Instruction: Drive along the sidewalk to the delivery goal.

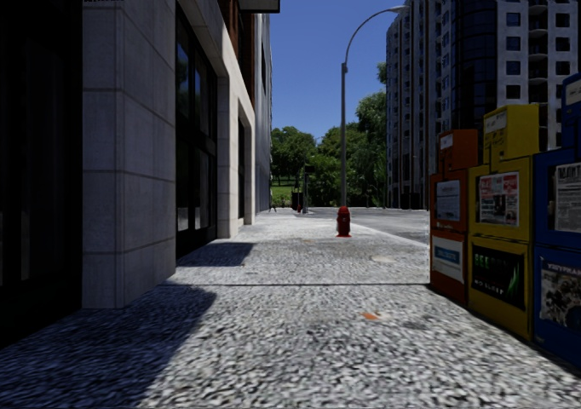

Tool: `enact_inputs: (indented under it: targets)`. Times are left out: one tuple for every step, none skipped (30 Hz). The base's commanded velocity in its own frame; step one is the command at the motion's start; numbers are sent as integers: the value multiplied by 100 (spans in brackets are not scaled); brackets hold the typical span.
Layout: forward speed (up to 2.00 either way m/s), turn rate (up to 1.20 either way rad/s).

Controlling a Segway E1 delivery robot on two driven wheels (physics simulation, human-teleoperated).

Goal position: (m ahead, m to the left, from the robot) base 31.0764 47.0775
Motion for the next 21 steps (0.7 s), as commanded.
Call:
enact_inputs:
  targets:
    - [181,18]
    - [181,18]
    - [181,23]
    - [181,27]
    - [181,27]
    - [181,29]
    - [181,29]
    - [181,29]
    - [181,29]
    - [181,29]
    - [181,29]
    - [181,29]
    - [181,29]
    - [181,29]
    - [181,29]
    - [181,20]
    - [181,11]
    - [181,8]
    - [181,7]
    - [181,3]
    - [181,0]
